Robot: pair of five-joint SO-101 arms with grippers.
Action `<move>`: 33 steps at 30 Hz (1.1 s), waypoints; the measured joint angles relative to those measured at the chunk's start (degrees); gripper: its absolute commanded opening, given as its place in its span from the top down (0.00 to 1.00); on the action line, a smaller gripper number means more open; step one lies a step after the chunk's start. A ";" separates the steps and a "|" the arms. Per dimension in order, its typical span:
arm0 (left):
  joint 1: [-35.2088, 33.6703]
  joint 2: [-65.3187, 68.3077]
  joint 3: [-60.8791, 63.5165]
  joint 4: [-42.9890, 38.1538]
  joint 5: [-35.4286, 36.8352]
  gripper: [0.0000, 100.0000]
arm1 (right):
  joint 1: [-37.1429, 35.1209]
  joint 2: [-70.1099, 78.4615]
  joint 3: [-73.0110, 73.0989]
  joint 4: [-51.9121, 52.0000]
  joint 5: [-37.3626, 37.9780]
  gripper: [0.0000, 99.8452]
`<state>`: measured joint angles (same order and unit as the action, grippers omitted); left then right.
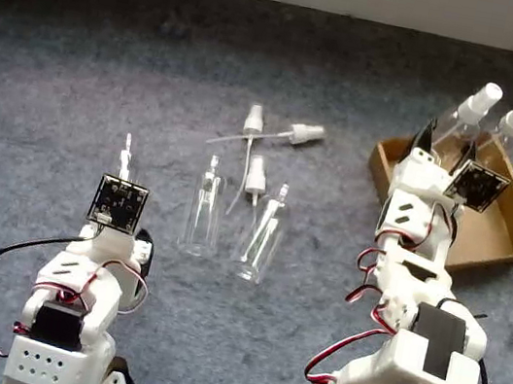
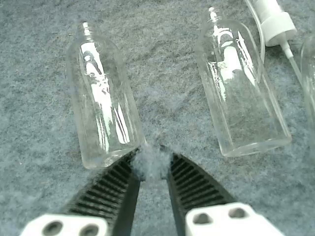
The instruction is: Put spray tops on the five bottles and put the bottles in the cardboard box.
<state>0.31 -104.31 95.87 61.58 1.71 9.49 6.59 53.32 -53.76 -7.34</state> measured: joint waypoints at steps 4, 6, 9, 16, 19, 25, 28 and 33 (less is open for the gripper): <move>0.00 0.00 0.00 0.00 0.00 1.00 | 0.00 0.00 0.00 0.00 4.75 0.87; 0.00 0.00 0.00 0.00 0.00 1.00 | 0.00 0.00 0.00 0.00 5.45 0.87; 0.00 0.00 0.00 0.00 0.00 1.00 | 0.00 0.00 0.18 0.00 5.80 0.87; 0.00 0.00 0.00 0.00 0.00 1.00 | 0.00 3.25 2.90 -1.23 5.80 0.87; 0.00 0.00 0.00 0.00 0.00 1.00 | 0.00 6.07 3.08 -7.47 5.98 0.87; 0.00 0.00 0.00 0.00 0.00 1.00 | 0.00 12.22 3.34 -17.23 5.98 0.87; 0.00 0.00 0.00 0.00 0.00 1.00 | 0.00 13.80 3.34 -17.76 5.98 0.87; 0.00 0.00 0.00 0.00 0.00 1.00 | 0.00 13.98 3.34 -17.93 5.98 0.87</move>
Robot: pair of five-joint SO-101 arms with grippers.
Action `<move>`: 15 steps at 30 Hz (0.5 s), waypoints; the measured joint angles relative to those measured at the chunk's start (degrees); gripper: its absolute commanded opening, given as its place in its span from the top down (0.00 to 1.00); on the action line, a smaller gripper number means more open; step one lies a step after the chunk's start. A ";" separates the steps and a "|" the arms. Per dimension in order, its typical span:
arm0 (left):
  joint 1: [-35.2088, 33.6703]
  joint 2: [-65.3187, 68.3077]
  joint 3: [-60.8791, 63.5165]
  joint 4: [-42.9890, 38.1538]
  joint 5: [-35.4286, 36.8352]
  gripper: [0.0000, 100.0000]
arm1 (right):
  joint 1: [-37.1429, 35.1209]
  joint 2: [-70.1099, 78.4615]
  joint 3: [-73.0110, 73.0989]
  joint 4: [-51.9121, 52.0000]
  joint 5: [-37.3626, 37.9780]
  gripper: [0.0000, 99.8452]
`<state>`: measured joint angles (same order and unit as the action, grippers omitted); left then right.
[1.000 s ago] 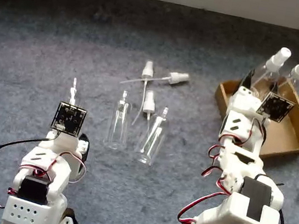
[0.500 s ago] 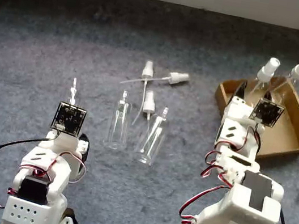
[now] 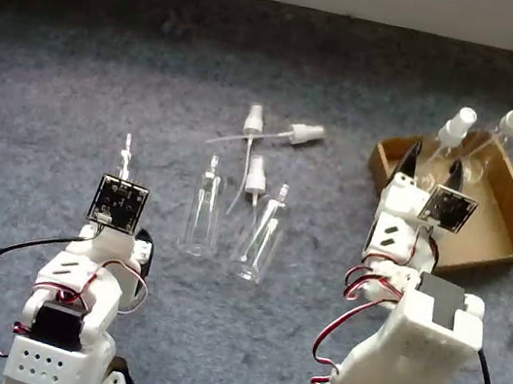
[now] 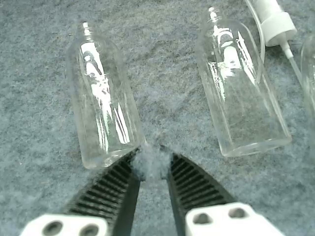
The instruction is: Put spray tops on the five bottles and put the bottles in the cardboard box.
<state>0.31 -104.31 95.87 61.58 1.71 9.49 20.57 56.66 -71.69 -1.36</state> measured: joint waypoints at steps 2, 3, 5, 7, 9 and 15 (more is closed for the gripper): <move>0.00 0.00 0.00 0.00 0.00 1.00 | 0.00 0.00 0.00 0.00 0.00 0.87; 0.00 0.00 0.00 0.00 0.00 1.00 | 0.00 0.00 0.00 0.00 0.00 0.87; 0.00 0.00 0.00 0.00 0.00 1.00 | 0.00 0.00 0.00 0.00 0.00 0.87; 0.00 0.00 0.00 0.00 0.00 1.00 | 0.00 0.00 0.00 0.00 0.00 0.87; 0.00 0.00 0.00 0.00 0.00 1.00 | 0.00 0.00 0.00 0.00 0.00 0.87; 0.00 0.00 0.00 0.00 0.00 1.00 | 0.00 0.00 0.00 0.00 0.35 0.87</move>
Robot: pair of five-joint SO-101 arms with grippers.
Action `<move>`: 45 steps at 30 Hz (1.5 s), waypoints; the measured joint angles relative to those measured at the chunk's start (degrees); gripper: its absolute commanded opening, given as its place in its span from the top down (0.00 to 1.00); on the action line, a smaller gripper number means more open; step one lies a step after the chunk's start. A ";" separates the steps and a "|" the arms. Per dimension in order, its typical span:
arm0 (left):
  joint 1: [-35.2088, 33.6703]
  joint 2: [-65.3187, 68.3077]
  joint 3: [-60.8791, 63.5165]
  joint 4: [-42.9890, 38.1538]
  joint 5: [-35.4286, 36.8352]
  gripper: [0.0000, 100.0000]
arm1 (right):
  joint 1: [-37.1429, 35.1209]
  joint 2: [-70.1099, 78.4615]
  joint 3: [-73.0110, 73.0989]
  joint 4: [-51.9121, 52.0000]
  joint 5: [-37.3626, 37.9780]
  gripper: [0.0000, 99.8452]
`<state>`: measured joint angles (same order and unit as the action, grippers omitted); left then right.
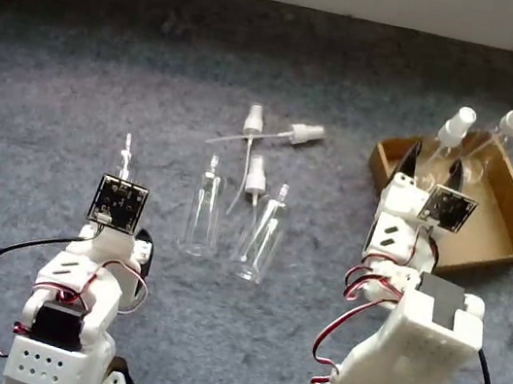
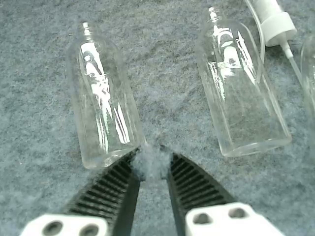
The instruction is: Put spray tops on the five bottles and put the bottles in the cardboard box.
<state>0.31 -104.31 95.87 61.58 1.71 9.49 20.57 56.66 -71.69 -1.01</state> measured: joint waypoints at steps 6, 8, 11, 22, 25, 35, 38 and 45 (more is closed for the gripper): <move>0.00 0.00 0.00 0.00 0.00 1.00 | 0.00 0.00 0.00 0.00 0.00 0.87; 0.00 0.00 0.00 0.00 0.00 1.00 | 0.00 0.00 0.00 0.00 0.00 0.87; 0.00 0.00 0.00 0.00 0.00 1.00 | 0.00 0.00 0.00 0.00 0.00 0.87; 0.00 0.00 0.00 -1.41 0.00 1.00 | 0.00 0.00 0.00 0.00 0.00 0.87; 0.00 0.00 0.00 -1.58 0.00 1.00 | 0.00 0.00 0.00 0.00 0.00 0.87; 1.93 0.00 0.00 -1.58 0.00 1.00 | 0.00 0.00 -1.23 1.41 0.00 0.87; 1.93 0.00 0.00 -1.58 0.00 1.00 | -0.35 0.00 -4.40 5.45 0.00 0.87; 1.93 0.00 0.00 -1.58 0.00 1.00 | -0.35 0.00 -6.77 6.95 0.00 0.87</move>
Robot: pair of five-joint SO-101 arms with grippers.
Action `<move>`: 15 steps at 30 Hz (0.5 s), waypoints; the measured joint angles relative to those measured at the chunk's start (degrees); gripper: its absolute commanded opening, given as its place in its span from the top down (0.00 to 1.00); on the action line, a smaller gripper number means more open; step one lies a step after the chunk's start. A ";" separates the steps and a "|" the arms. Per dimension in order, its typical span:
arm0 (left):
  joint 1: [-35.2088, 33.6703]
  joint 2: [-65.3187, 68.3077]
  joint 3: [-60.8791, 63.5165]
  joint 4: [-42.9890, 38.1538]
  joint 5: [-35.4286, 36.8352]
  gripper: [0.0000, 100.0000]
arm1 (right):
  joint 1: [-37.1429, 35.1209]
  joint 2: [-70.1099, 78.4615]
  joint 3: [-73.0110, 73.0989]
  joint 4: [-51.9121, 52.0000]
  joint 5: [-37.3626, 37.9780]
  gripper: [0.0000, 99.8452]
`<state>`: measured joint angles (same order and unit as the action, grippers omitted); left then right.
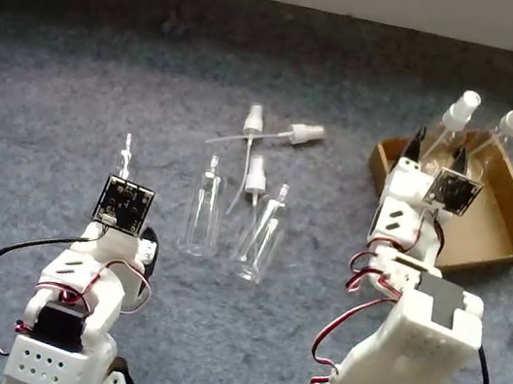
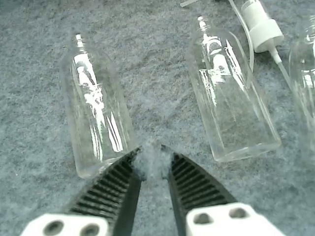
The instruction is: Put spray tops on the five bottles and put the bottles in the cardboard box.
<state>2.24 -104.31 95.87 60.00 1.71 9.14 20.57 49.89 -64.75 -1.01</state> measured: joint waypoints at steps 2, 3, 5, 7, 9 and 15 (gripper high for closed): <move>0.00 0.00 0.00 0.00 0.00 1.00 | -0.18 0.00 -0.09 2.20 0.00 0.87; 0.00 0.00 0.00 0.00 0.00 1.00 | -0.35 0.00 -0.09 3.25 0.00 0.87; 0.09 0.00 0.00 0.00 0.00 1.00 | -0.79 0.00 -0.09 4.66 0.00 0.87; 0.53 0.00 0.00 0.00 0.00 1.00 | -0.97 0.00 -0.09 5.71 0.00 0.87; 0.62 0.00 0.00 0.00 0.00 1.00 | -1.14 0.00 -0.97 6.68 0.00 0.87; 0.62 0.00 0.00 0.00 0.00 1.00 | -1.32 0.26 -1.85 7.47 0.00 0.80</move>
<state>2.86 -104.31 95.87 60.00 1.71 7.82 20.84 48.04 -57.27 -1.01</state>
